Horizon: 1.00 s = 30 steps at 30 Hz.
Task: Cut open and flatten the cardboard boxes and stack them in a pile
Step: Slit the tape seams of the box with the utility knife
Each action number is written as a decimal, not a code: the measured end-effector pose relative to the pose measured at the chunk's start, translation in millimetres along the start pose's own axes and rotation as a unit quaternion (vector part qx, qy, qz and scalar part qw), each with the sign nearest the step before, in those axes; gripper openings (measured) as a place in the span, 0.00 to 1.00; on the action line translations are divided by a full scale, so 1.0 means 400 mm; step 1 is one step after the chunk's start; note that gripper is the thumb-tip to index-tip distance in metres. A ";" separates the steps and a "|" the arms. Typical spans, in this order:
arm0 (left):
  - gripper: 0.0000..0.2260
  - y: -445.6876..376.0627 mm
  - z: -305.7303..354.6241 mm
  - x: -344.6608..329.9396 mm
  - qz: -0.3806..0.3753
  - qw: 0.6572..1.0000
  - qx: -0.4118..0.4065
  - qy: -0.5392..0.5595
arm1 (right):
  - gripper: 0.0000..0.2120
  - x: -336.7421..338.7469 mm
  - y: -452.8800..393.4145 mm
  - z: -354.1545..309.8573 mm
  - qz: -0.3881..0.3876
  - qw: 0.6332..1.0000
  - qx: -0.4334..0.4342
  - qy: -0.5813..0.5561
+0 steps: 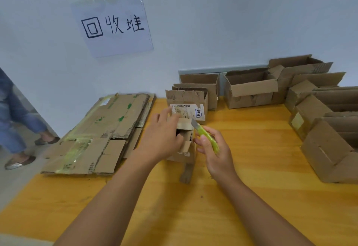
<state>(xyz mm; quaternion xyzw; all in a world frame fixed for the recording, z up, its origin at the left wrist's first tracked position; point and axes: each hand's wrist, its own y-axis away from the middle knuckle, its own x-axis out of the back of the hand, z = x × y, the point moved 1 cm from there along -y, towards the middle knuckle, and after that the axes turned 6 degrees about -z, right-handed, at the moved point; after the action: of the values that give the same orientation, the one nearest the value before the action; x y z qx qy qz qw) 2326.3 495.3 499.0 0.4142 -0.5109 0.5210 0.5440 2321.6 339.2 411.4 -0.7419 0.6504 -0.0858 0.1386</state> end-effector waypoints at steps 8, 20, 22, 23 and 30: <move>0.25 -0.078 -0.018 -0.024 -0.081 0.993 -0.062 0.063 | 0.11 0.032 -0.018 -0.015 0.039 0.998 -0.024 -0.046; 0.20 -0.022 -0.019 -0.069 0.033 0.988 -0.085 0.121 | 0.09 0.087 -0.055 -0.049 0.106 0.963 -0.082 -0.232; 0.20 -0.023 -0.022 -0.073 0.028 0.989 -0.088 0.115 | 0.08 0.079 -0.051 -0.047 0.101 0.974 -0.094 -0.178; 0.20 -0.023 -0.023 -0.073 0.027 0.989 -0.090 0.115 | 0.08 0.074 -0.049 -0.048 0.091 0.978 -0.098 -0.158; 0.19 -0.005 -0.020 -0.075 0.044 0.986 -0.101 0.123 | 0.07 0.055 -0.044 -0.063 0.065 0.989 -0.106 -0.086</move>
<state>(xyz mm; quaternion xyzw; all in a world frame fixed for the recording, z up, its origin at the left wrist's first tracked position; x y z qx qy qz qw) 2331.3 498.5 468.5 0.2671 -0.5080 0.5372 0.6181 2333.6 317.2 439.6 -0.7130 0.6885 0.0564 0.1200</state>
